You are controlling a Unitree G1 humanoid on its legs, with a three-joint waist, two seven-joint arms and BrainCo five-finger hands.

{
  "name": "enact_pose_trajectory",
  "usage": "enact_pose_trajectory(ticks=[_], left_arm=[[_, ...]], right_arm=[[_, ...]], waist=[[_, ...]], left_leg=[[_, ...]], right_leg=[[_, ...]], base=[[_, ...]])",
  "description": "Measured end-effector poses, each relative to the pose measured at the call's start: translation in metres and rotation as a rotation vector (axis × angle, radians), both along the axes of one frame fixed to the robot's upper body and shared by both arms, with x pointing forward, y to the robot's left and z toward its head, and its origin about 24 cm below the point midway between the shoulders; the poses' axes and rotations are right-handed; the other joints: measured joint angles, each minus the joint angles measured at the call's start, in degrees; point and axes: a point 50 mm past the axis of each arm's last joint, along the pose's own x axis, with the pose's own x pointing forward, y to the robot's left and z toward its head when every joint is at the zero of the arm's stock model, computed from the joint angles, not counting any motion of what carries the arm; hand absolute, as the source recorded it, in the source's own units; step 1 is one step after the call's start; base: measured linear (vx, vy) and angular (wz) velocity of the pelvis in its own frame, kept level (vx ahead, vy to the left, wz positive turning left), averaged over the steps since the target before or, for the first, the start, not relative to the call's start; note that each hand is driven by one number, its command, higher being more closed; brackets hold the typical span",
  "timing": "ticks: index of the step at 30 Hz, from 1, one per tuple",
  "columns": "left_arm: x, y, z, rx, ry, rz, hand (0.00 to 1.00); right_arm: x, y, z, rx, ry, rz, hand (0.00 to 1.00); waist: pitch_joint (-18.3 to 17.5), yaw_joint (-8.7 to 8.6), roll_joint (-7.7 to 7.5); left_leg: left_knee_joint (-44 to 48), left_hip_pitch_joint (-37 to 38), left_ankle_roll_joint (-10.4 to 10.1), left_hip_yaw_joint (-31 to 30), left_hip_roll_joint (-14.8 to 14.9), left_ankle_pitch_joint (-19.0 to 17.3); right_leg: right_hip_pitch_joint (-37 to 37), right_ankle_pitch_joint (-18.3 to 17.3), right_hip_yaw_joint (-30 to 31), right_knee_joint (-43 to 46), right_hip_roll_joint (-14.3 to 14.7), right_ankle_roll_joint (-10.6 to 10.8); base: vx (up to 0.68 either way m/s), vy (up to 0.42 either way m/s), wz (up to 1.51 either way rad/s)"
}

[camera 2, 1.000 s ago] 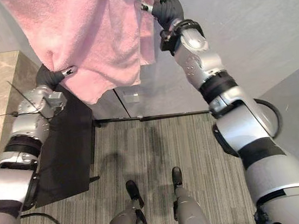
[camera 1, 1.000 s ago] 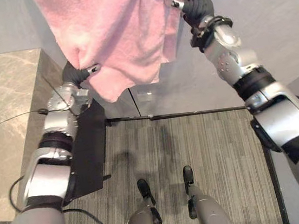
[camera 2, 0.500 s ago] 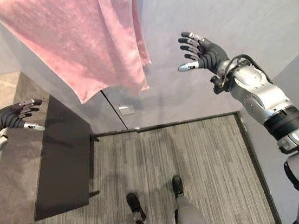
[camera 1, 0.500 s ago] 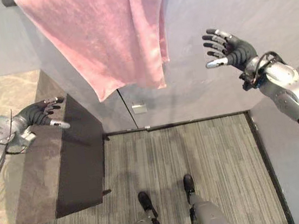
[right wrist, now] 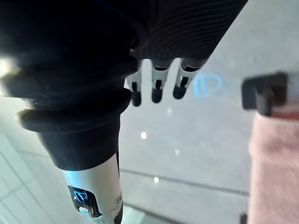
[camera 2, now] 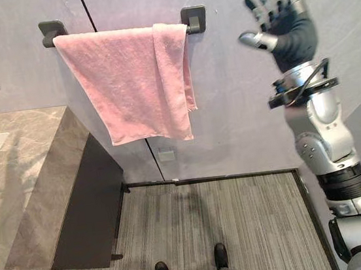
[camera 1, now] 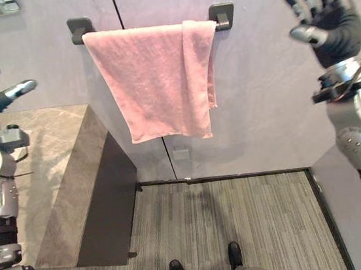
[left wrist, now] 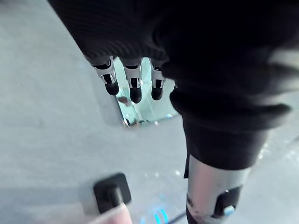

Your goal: Organize washtable

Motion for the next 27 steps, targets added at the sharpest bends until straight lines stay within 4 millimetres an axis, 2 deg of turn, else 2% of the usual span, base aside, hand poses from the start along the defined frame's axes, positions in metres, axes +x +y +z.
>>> enact_pose_trajectory(ticks=[2, 4, 9, 13, 16, 18, 20, 23, 24, 27], left_arm=[[0.000, -0.018, -0.001, -0.001, 0.004, -0.140, 0.00], [0.005, -0.035, -0.013, 0.006, 0.064, -0.250, 0.00], [0.011, -0.060, -0.041, 0.029, 0.200, -0.385, 0.00], [0.017, -0.079, -0.063, 0.058, 0.311, -0.466, 0.00], [0.030, -0.084, -0.070, 0.074, 0.369, -0.460, 0.00], [0.040, -0.086, -0.066, 0.066, 0.370, -0.448, 0.00], [0.053, -0.091, -0.047, 0.061, 0.319, -0.443, 0.00], [0.065, -0.101, -0.017, 0.091, 0.254, -0.449, 0.00], [0.070, -0.105, -0.005, 0.096, 0.227, -0.449, 0.00], [0.080, -0.113, 0.007, 0.081, 0.206, -0.446, 0.00]], right_arm=[[-0.001, 0.015, -0.014, -0.054, 0.049, 0.076, 0.00], [-0.003, 0.035, -0.032, -0.109, 0.119, 0.173, 0.00], [-0.006, 0.069, -0.052, -0.148, 0.199, 0.322, 0.00], [0.010, 0.086, -0.065, -0.228, 0.262, 0.330, 0.00], [0.027, 0.096, -0.068, -0.279, 0.295, 0.304, 0.00], [0.042, 0.102, -0.060, -0.282, 0.293, 0.266, 0.00], [0.057, 0.115, -0.039, -0.275, 0.255, 0.215, 0.00], [0.066, 0.130, -0.014, -0.274, 0.204, 0.196, 0.00], [0.070, 0.137, -0.005, -0.268, 0.193, 0.182, 0.00], [0.079, 0.143, 0.004, -0.224, 0.206, 0.139, 0.00]], waist=[[-0.09, 0.21, 0.08], [-0.93, 0.41, 0.46], [-1.29, 0.28, 0.81], [-1.29, 0.36, 0.78], [-1.11, 0.96, 0.80], [-0.22, 1.42, 0.86], [2.33, 1.50, 1.04], [4.58, 1.56, 1.04], [6.30, 1.55, 1.16], [7.77, 1.53, 1.55]], left_leg=[[0.00, -0.04, -0.01, -0.07, 0.02, 0.01], [-0.01, -0.17, -0.01, -0.17, 0.05, 0.01], [-0.01, -0.48, -0.01, -0.31, 0.11, 0.03], [0.00, -2.82, -0.13, -1.56, 0.08, 0.28], [0.01, -4.58, 0.07, -1.92, 0.13, 0.74], [0.05, -5.35, 0.93, -1.95, 0.13, 1.74], [0.05, -6.05, 0.90, -1.95, 0.10, 1.88], [0.06, -8.09, 1.45, -1.93, 0.10, 2.91], [0.08, -8.29, 1.44, -1.93, 0.10, 2.98], [0.09, -9.36, 1.43, -1.95, 0.07, 3.15]], right_leg=[[0.04, 0.00, -0.23, 0.00, -0.03, 0.00], [-0.01, 0.00, -0.34, 0.00, -0.05, 0.01], [-0.24, 0.00, -0.45, 0.02, -0.01, 0.01], [-2.07, 0.18, -0.82, 0.02, -0.10, -0.23], [-3.63, 0.58, -1.43, 0.02, -0.06, -0.58], [-4.39, 1.55, -1.92, 0.07, -0.04, -0.73], [-5.05, 1.90, -1.94, 0.21, -0.06, -0.75], [-7.05, 2.58, -2.07, 0.20, -0.07, -1.00], [-7.29, 2.81, -2.05, 0.22, -0.07, -1.07], [-8.43, 3.02, -2.00, 0.24, -0.07, -1.02]], base=[[0.00, -0.002, 0.02], [0.00, 0.000, 0.00], [0.01, -0.002, 0.01], [0.01, -0.007, 0.11], [0.01, -0.011, 0.07], [0.00, 0.000, 0.00], [0.00, 0.000, 0.00], [-0.05, -0.018, 0.03], [-0.06, -0.016, 0.00], [-0.05, -0.023, -0.01]])
